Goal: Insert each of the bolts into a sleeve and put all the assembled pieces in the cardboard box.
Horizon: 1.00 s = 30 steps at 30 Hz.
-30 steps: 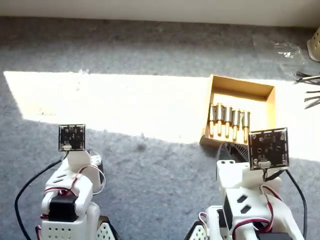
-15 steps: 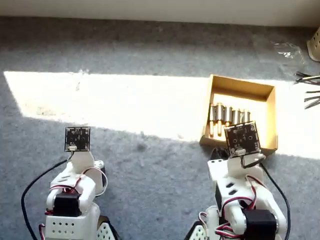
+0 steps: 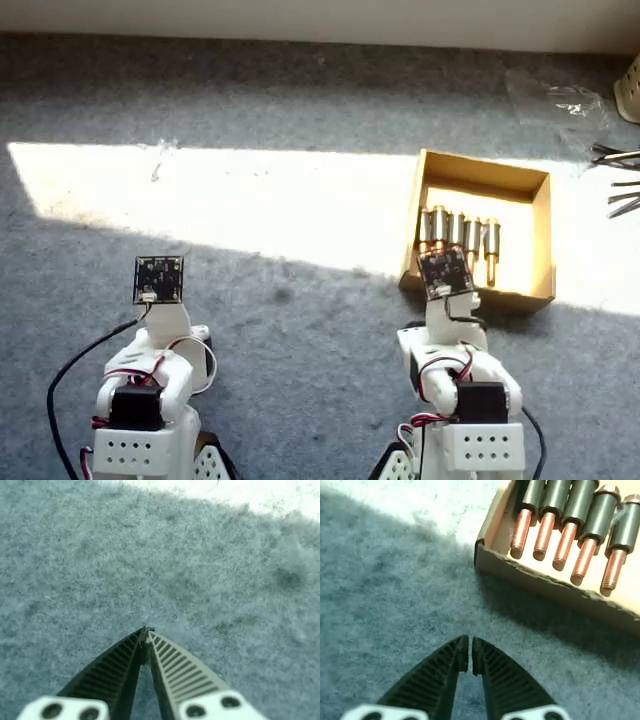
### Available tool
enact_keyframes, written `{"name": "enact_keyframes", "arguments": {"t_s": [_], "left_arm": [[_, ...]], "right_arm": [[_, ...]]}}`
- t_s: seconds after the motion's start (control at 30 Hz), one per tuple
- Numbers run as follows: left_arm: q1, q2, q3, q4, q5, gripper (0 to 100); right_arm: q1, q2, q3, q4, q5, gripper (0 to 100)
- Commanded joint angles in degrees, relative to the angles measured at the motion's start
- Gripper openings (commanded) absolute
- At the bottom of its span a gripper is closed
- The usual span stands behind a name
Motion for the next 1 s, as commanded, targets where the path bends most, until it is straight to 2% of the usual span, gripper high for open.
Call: {"name": "enact_keyframes", "arguments": {"t_s": [0.0, 0.2, 0.7, 0.97], "left_arm": [[0.31, -0.31, -0.04, -0.79, 0.18, 1], [0.31, -0.31, 0.31, -0.79, 0.18, 1], [0.31, -0.13, 2.15, -2.29, -0.18, 1], [0.40, -0.04, 2.15, 1.58, -0.18, 1]], "right_arm": [[-0.22, -0.57, 1.71, -3.91, 0.26, 0.9], [-0.22, -0.57, 6.55, -7.78, -9.76, 0.9], [-0.22, -0.57, 14.37, -7.52, -9.58, 0.9], [-0.04, -0.57, 14.64, -7.34, -9.49, 0.5]]}}
